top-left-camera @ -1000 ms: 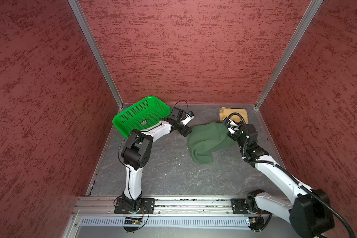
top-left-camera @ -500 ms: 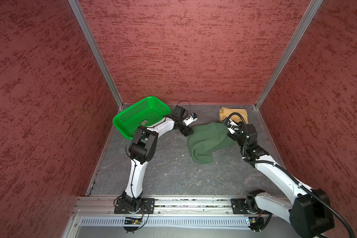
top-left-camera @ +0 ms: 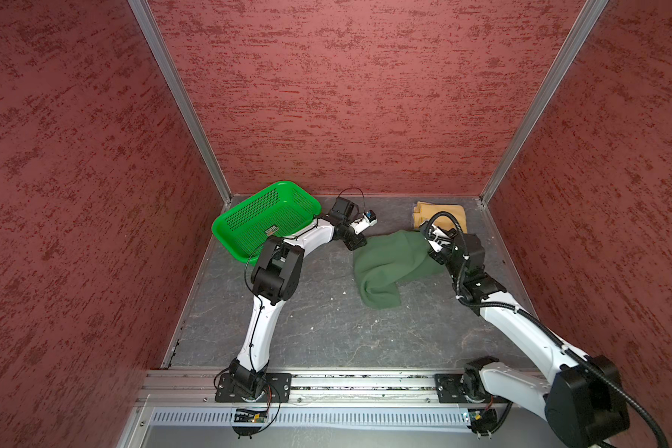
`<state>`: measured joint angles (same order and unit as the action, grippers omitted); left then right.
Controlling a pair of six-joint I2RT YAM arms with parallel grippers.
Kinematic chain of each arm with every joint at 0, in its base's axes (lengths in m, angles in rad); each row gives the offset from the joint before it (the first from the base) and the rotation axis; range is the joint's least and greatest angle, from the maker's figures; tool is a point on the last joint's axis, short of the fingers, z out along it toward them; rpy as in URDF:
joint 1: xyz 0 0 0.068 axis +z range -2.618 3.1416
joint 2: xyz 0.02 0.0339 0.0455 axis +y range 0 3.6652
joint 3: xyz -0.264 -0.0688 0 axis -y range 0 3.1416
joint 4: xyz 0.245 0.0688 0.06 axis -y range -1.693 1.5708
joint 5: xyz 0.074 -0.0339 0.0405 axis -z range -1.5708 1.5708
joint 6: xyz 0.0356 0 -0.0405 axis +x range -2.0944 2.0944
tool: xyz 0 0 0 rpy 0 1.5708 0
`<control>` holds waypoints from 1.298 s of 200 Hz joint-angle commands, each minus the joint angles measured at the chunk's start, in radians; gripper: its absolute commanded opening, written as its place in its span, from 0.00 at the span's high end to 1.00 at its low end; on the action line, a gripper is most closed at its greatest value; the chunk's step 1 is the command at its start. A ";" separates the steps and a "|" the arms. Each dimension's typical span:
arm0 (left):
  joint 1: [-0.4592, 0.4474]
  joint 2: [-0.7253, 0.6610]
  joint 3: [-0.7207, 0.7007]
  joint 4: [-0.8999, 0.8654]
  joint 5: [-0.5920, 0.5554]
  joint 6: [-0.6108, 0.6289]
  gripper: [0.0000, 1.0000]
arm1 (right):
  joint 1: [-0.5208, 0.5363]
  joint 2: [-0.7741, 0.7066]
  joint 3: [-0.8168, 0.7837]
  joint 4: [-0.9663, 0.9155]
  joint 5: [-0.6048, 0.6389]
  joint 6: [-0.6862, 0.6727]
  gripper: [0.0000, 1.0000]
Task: Fold and stack skirts
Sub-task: Flatten out the skirt at the center of the table.
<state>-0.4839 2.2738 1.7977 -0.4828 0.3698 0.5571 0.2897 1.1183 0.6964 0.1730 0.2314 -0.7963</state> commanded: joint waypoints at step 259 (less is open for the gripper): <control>0.002 0.004 0.019 0.043 0.164 0.056 0.29 | -0.004 0.000 0.006 0.003 -0.055 0.017 1.00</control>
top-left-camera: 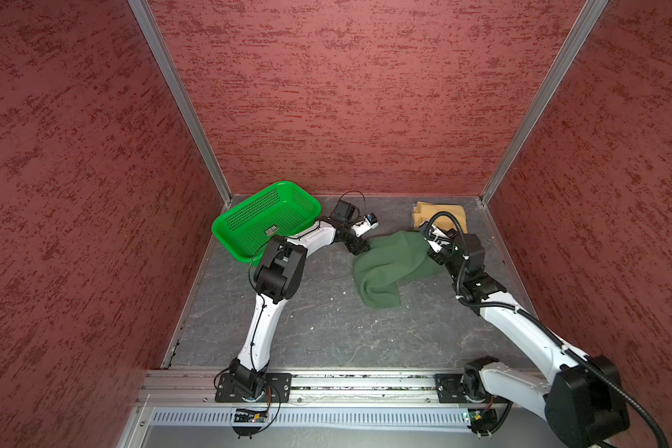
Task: Fold and stack skirts
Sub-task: Flatten out the skirt at the center of the table.
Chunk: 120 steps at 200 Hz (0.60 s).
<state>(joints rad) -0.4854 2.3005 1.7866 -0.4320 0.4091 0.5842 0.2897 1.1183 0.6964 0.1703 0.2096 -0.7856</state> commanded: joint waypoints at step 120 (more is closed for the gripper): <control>-0.031 0.057 0.161 -0.084 0.217 0.042 0.57 | -0.005 0.002 0.018 0.021 -0.063 0.013 1.00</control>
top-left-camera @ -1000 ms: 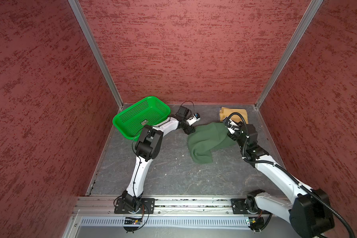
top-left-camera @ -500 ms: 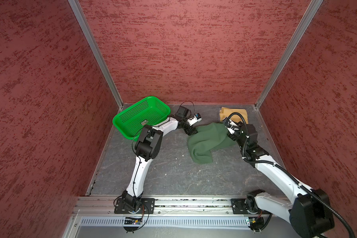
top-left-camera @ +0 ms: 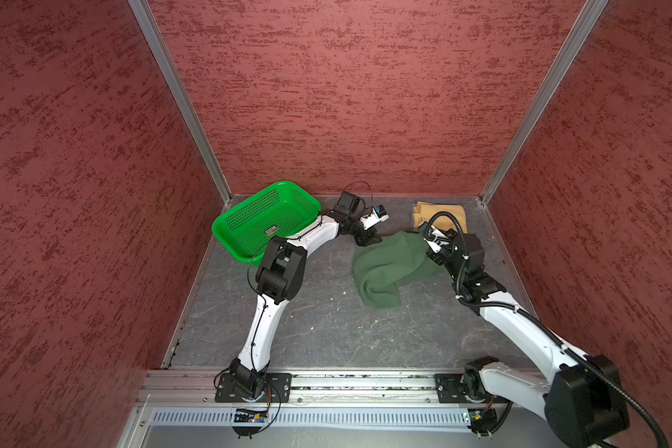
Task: Fold and stack skirts
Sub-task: Flatten out the skirt at the center of the table.
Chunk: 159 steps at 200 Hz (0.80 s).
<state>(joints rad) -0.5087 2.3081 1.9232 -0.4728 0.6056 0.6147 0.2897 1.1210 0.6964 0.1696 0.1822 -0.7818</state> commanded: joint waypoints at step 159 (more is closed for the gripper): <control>0.044 -0.326 -0.263 0.047 -0.320 -0.191 1.00 | -0.005 -0.012 0.081 0.017 -0.113 0.171 1.00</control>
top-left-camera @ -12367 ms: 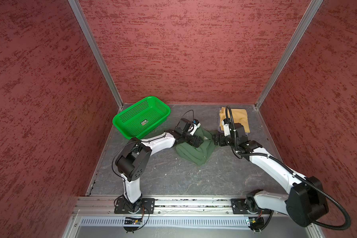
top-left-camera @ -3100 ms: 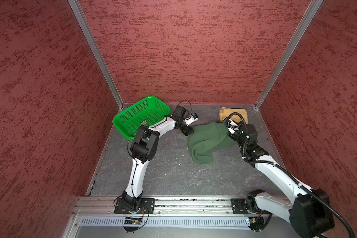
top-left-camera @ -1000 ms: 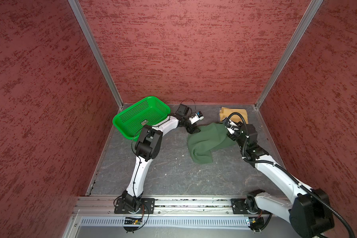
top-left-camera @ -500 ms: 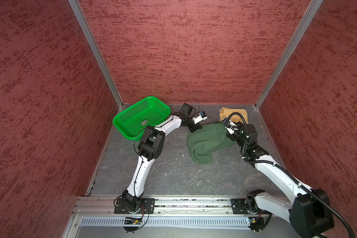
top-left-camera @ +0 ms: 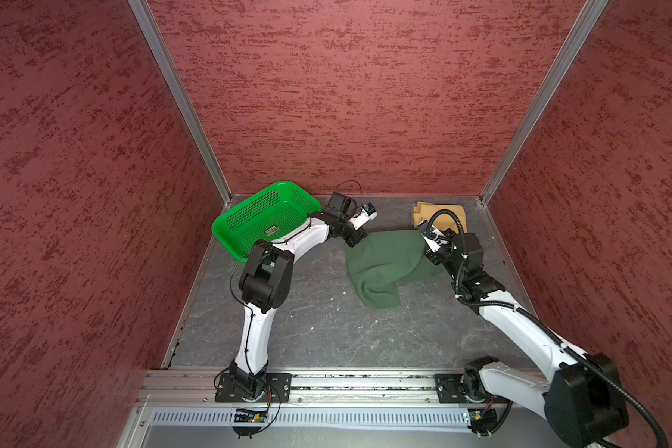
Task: Fold and stack skirts
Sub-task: Flatten out the skirt at the center of the table.
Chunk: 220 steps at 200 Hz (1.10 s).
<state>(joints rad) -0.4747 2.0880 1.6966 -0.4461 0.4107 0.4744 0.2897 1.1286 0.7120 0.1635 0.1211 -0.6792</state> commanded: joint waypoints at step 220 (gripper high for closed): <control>-0.214 -0.862 -0.227 -0.099 -0.669 0.060 1.00 | -0.004 -0.251 0.231 -0.163 -0.427 0.301 1.00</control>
<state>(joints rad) -0.6815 1.2533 1.4696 -0.5625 -0.1860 0.5068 0.2897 0.8917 0.8970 0.0040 -0.2638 -0.4416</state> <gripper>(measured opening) 0.046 0.056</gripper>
